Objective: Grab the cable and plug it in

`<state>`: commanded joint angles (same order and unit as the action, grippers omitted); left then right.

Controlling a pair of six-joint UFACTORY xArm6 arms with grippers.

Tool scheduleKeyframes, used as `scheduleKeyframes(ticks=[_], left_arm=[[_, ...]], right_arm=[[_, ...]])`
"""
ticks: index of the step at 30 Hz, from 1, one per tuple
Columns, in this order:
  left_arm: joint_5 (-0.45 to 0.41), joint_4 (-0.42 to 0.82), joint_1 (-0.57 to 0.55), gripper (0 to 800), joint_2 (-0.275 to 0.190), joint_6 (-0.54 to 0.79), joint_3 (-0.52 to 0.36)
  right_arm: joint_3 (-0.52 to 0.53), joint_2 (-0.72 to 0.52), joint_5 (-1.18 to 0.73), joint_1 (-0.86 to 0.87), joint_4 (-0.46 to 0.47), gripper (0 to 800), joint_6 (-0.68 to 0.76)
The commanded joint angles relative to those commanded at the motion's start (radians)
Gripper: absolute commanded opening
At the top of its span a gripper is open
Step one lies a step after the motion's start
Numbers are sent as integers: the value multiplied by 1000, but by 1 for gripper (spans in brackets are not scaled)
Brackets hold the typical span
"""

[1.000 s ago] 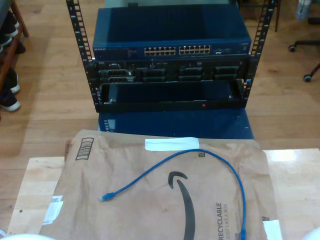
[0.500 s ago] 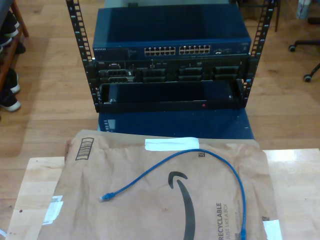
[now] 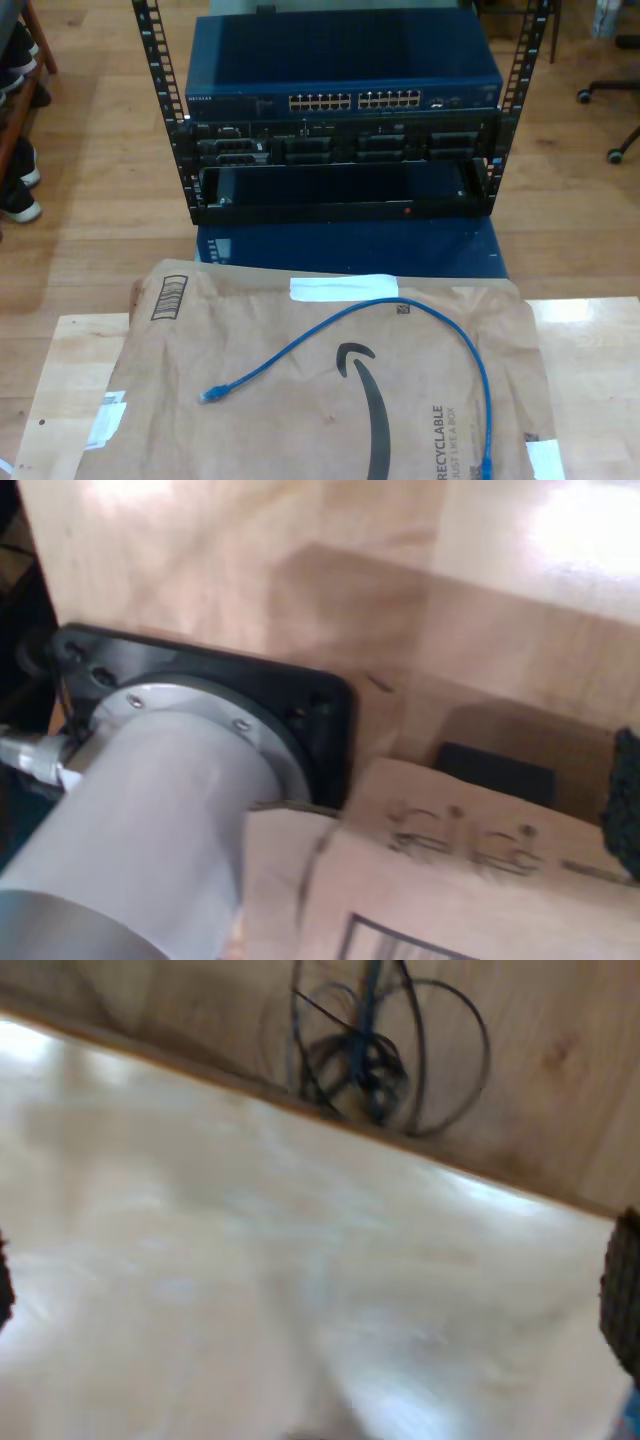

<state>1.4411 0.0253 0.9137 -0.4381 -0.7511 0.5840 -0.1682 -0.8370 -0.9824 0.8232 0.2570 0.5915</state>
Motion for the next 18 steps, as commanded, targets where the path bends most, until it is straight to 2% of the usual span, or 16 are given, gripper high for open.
scheduleKeyframes(ticks=[4, 7, 11, 18], left_arm=[[2, -31, -141, 799, 9, -143, 44], [0, -44, -216, 799, 28, -204, 44], [-8, -87, -276, 799, 61, -252, 44], [-12, -97, -377, 799, 69, -345, 58]], right_arm=[[-69, 60, 0, -163, -3, 797, 178], [-144, 153, 0, -319, -3, 797, 351], [-245, 230, -3, -496, -3, 797, 577], [-341, 313, -3, -847, -5, 794, 911]])
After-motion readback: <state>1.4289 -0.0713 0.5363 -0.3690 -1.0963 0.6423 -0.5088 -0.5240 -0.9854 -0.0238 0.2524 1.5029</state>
